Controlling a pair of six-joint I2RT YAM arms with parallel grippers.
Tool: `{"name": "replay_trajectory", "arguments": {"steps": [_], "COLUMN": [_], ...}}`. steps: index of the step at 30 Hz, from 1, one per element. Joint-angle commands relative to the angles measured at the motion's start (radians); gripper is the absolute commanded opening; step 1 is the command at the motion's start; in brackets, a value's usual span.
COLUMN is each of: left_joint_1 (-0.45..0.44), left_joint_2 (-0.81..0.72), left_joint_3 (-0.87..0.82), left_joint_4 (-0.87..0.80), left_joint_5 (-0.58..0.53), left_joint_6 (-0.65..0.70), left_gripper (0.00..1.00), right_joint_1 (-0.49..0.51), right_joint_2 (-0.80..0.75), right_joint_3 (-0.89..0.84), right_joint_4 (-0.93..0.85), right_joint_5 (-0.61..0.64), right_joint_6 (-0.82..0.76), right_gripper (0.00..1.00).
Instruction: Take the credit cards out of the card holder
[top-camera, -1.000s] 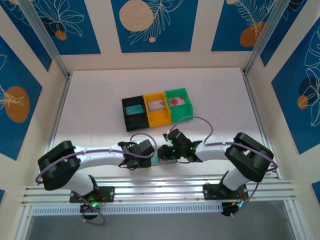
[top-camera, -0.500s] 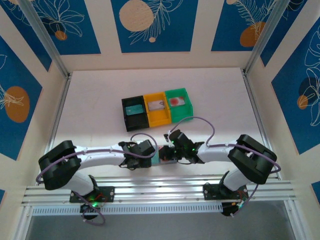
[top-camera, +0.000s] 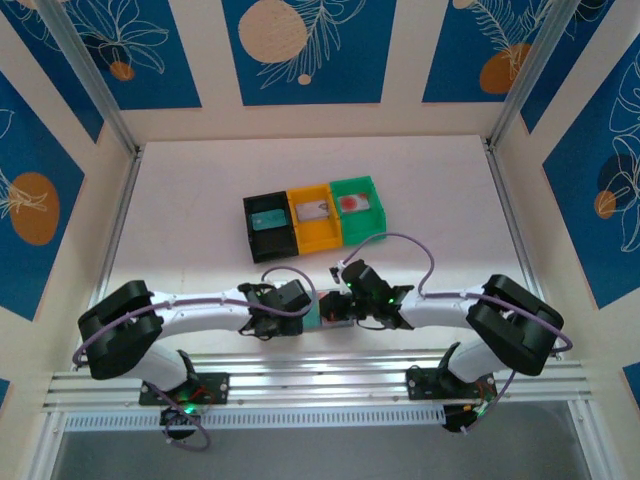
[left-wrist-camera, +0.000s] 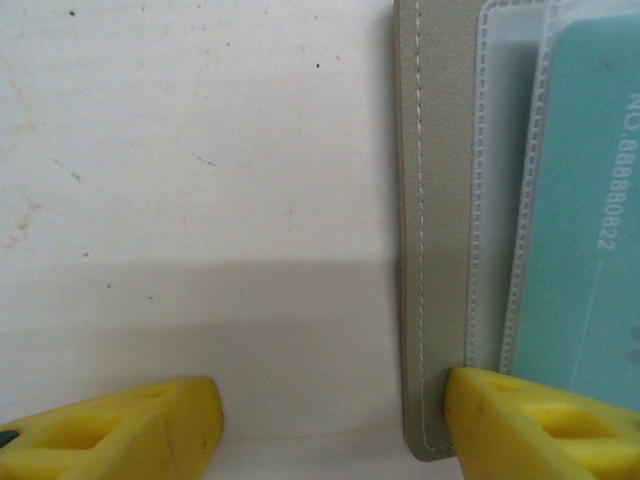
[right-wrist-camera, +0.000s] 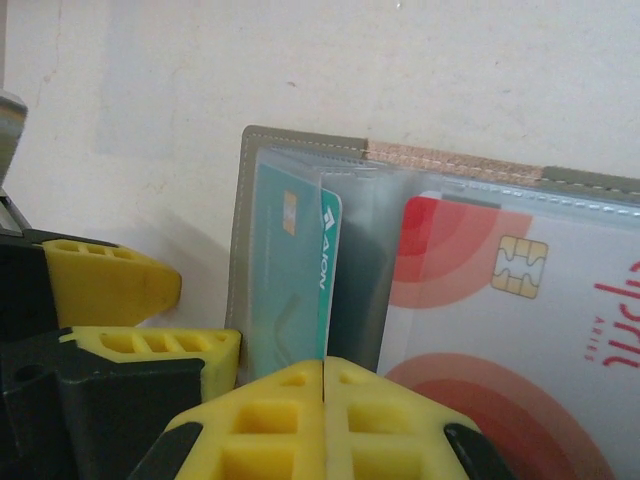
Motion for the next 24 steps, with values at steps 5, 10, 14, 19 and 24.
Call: {"name": "replay_trajectory", "arguments": {"steps": [5, 10, 14, 19, 24], "left_joint_1": [-0.021, -0.024, -0.026, -0.03, -0.04], "left_joint_2": [0.147, 0.154, 0.16, 0.174, 0.197], "left_joint_3": [-0.061, -0.045, -0.036, -0.021, -0.006], "left_joint_4": [0.158, 0.149, 0.146, 0.149, 0.155], "left_joint_5": [0.126, 0.125, 0.128, 0.131, 0.135], "left_joint_6": [-0.027, -0.023, -0.021, -0.019, -0.022], "left_gripper": [0.65, 0.65, 0.64, 0.64, 0.64], "right_joint_1": [-0.013, -0.031, -0.041, -0.043, -0.04], "right_joint_2": [-0.061, -0.08, -0.081, -0.066, -0.055], "right_joint_3": [-0.026, -0.036, -0.041, -0.037, -0.039], "right_joint_4": [-0.044, -0.072, -0.074, -0.071, -0.049], "right_joint_5": [0.013, 0.008, -0.01, -0.033, -0.049], "right_joint_6": [-0.03, -0.032, -0.032, -0.031, -0.026], "right_gripper": [0.0, 0.0, 0.0, 0.0, 0.02]}}
